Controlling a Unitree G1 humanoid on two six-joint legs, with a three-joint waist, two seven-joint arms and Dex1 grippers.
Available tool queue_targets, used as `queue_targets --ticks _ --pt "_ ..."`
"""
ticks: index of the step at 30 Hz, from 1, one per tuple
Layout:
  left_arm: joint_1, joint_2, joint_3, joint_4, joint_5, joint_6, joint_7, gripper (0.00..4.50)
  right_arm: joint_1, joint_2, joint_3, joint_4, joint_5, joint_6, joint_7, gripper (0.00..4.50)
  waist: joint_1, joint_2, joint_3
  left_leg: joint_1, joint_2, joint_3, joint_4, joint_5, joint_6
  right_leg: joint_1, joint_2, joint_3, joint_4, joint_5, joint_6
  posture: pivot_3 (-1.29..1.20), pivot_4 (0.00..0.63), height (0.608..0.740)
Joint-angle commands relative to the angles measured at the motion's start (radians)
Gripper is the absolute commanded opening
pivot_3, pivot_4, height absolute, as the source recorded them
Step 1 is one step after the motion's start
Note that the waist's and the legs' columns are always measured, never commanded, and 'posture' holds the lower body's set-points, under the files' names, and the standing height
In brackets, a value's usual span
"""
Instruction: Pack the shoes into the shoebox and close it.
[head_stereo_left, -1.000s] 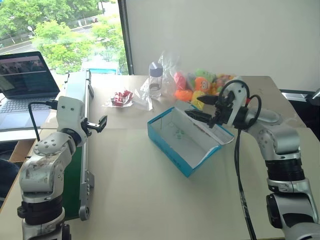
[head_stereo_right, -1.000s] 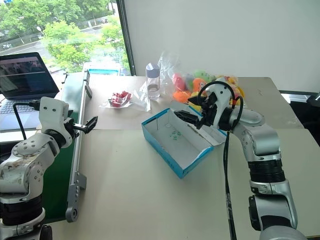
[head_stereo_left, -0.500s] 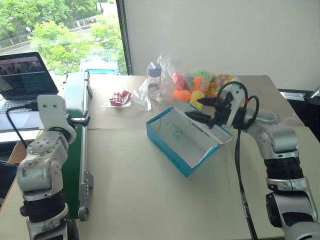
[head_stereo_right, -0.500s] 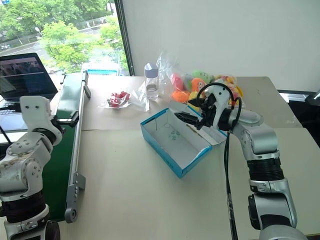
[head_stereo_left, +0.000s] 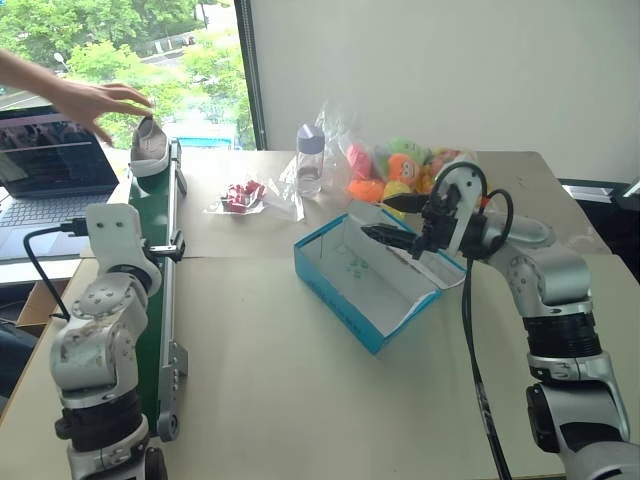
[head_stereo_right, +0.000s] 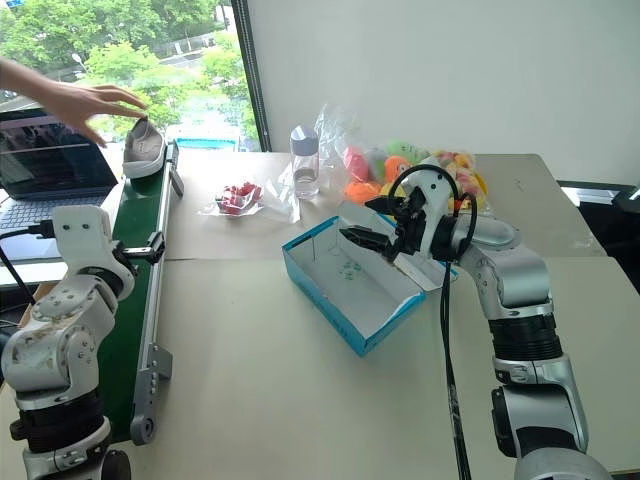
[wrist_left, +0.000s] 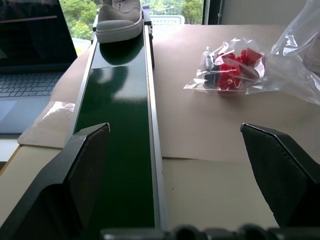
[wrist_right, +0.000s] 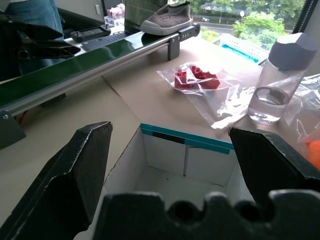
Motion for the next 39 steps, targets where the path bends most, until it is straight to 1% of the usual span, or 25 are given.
queue_targets --ticks 1,5,7,14,15,18,20,22,28,37,39 --pt "0.006 -0.016 -0.014 -0.034 0.031 -0.029 0.034 4.5 0.015 0.004 -0.002 -0.075 0.044 0.029 0.009 4.45 0.0 0.0 0.0 0.0 0.0 0.0 0.0 0.0 0.0 0.0 0.0 0.0 0.0 0.0 0.0 0.0 0.15 0.74" --pt "-0.001 -0.02 -0.015 -0.019 0.044 -0.041 0.043 4.5 0.006 0.033 0.016 -0.097 0.055 0.044 -0.004 4.45 -0.001 0.0 0.0 0.0 0.0 0.0 0.0 0.0 -0.001 0.0 0.0 0.0 0.0 0.0 0.001 0.0 0.15 0.74" --pt "-0.007 -0.002 0.0 0.001 0.047 -0.053 0.035 4.5 -0.003 0.049 0.026 -0.106 0.061 0.053 -0.01 4.45 -0.001 0.0 0.0 0.0 0.0 0.0 0.0 0.0 -0.001 0.0 0.0 0.0 0.0 -0.003 0.005 0.0 0.15 0.74" --pt "-0.052 0.095 0.075 0.123 0.034 -0.124 -0.012 4.5 -0.02 0.085 0.04 -0.118 0.057 0.06 -0.024 4.45 -0.001 0.0 0.0 0.0 0.0 0.0 0.0 0.0 -0.002 -0.001 0.0 0.0 0.001 -0.002 0.003 0.0 0.15 0.74" --pt "-0.067 0.109 0.093 0.145 0.028 -0.125 -0.017 4.5 -0.024 0.092 0.039 -0.12 0.059 0.064 -0.028 4.45 -0.001 0.0 0.0 0.0 0.0 0.0 0.0 -0.002 -0.005 -0.001 0.0 0.0 0.001 -0.002 0.003 0.0 0.15 0.74" --pt "-0.087 0.144 0.122 0.206 0.022 -0.14 -0.035 4.5 -0.026 0.092 0.045 -0.128 0.057 0.068 -0.02 4.45 -0.001 0.0 0.0 0.0 0.0 0.0 0.0 -0.002 -0.005 -0.001 0.0 0.0 0.001 -0.002 0.003 0.0 0.15 0.74" --pt "-0.092 0.151 0.13 0.228 0.016 -0.147 -0.04 4.5 -0.024 0.086 0.05 -0.131 0.054 0.068 -0.013 4.45 -0.001 0.0 0.0 0.0 0.0 0.0 0.0 -0.002 -0.005 -0.001 0.0 0.0 0.001 -0.002 0.003 0.0 0.15 0.74" --pt "-0.094 0.158 0.137 0.253 0.011 -0.153 -0.049 4.5 -0.021 0.079 0.06 -0.134 0.047 0.062 -0.004 4.45 0.0 0.0 0.0 0.0 0.0 0.0 0.0 -0.002 -0.005 -0.001 0.0 -0.001 0.0 0.0 -0.001 0.0 0.15 0.74" --pt "-0.088 0.15 0.137 0.279 -0.004 -0.155 -0.064 4.5 -0.013 0.067 0.08 -0.133 0.034 0.049 0.008 4.45 -0.001 0.0 0.0 0.0 0.0 0.0 0.0 -0.003 -0.008 -0.001 0.0 -0.002 0.0 0.0 -0.001 0.0 0.15 0.74" --pt "-0.07 0.134 0.104 0.33 0.004 -0.168 -0.071 4.5 -0.004 0.045 0.076 -0.155 0.034 0.065 -0.006 4.45 -0.001 0.0 0.0 0.0 0.0 0.0 0.0 -0.003 -0.009 -0.001 0.0 -0.002 0.0 0.0 -0.001 0.0 0.15 0.74" --pt "-0.056 0.126 0.099 0.337 -0.004 -0.157 -0.08 3.98 -0.008 0.041 0.076 -0.16 0.034 0.072 -0.011 4.5 -0.001 0.0 0.0 0.0 0.0 0.0 0.0 -0.003 -0.009 -0.001 0.0 -0.002 0.0 0.0 -0.001 0.0 0.15 0.74"
